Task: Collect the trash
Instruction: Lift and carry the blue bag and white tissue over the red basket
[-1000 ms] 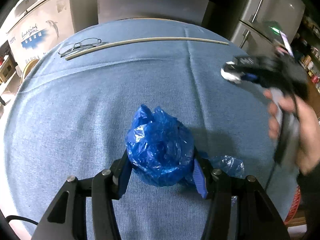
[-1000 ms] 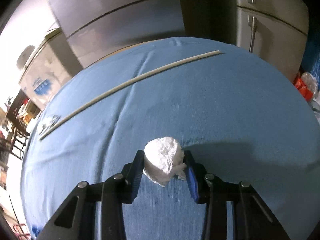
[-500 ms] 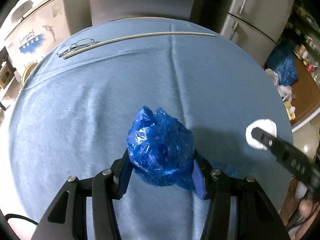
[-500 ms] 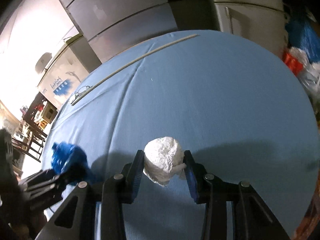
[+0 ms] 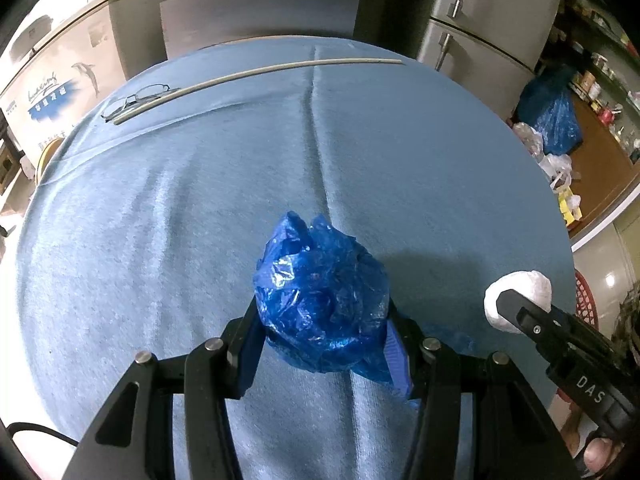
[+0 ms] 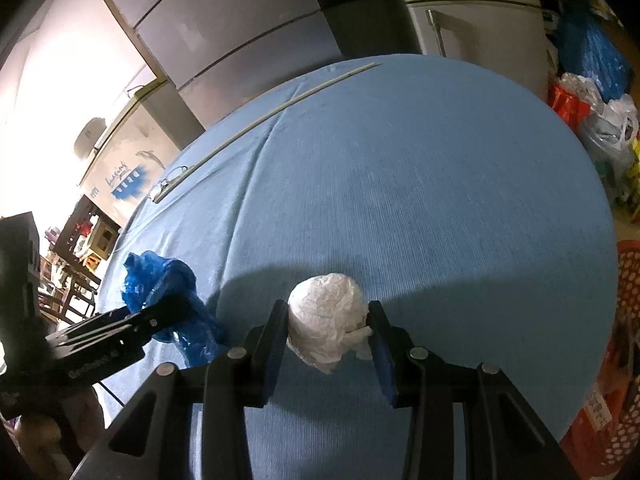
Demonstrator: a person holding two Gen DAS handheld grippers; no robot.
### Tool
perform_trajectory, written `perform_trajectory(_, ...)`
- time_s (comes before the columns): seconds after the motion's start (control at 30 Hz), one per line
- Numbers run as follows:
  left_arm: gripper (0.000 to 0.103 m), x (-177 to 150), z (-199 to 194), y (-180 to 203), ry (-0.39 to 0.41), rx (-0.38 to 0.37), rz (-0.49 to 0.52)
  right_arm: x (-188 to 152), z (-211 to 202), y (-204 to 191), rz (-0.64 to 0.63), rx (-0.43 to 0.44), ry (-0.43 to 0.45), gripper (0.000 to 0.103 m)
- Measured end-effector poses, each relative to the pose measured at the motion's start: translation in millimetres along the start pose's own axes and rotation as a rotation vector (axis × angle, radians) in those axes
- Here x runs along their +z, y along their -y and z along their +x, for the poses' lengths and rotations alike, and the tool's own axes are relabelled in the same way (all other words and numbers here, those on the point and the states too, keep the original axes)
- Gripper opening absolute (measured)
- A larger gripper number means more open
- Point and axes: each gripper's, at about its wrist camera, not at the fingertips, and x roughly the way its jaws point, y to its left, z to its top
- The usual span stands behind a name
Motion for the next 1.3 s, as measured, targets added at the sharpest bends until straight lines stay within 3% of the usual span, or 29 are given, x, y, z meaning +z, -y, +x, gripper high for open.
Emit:
perform_trajectory(0.77, 0.054, -9, -6, 47, 0.002, -0.043, 0.115, -34, -56, 47, 0.111, -0.018, 0.066, 0.042)
perform_trajectory(1.3, 0.054, -13, -12, 107, 0.009, -0.088, 0.232, -50, -113, 115, 0.228, -0.119, 0.165, 0.042)
